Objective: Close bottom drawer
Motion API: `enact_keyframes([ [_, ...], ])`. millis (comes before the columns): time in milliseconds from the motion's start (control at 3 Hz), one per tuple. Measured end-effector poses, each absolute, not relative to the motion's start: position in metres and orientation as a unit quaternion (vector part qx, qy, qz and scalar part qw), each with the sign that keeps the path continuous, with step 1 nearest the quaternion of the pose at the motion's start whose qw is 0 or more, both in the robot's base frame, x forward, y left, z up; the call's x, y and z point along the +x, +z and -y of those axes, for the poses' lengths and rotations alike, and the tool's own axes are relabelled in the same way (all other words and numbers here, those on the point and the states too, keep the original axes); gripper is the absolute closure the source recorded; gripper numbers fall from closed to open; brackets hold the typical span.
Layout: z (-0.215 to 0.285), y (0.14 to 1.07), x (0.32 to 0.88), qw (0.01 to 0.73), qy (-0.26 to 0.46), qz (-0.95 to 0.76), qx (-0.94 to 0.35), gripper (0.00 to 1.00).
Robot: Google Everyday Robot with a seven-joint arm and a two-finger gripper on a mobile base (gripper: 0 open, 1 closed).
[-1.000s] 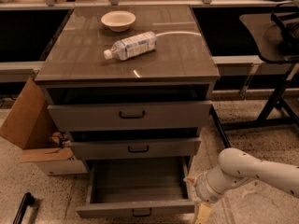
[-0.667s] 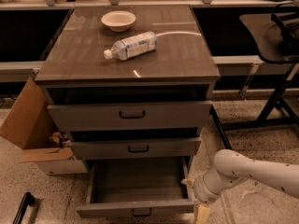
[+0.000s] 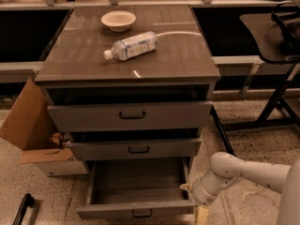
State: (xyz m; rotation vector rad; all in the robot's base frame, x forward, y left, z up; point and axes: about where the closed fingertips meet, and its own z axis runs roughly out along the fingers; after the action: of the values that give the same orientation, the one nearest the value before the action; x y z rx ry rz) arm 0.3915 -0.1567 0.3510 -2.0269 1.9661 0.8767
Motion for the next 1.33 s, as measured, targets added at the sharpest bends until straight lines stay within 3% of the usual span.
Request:
enact_keyframes([
  [1333,0.169,0.282,0.397,0.092,0.329,-0.637,-0.690,0.00],
])
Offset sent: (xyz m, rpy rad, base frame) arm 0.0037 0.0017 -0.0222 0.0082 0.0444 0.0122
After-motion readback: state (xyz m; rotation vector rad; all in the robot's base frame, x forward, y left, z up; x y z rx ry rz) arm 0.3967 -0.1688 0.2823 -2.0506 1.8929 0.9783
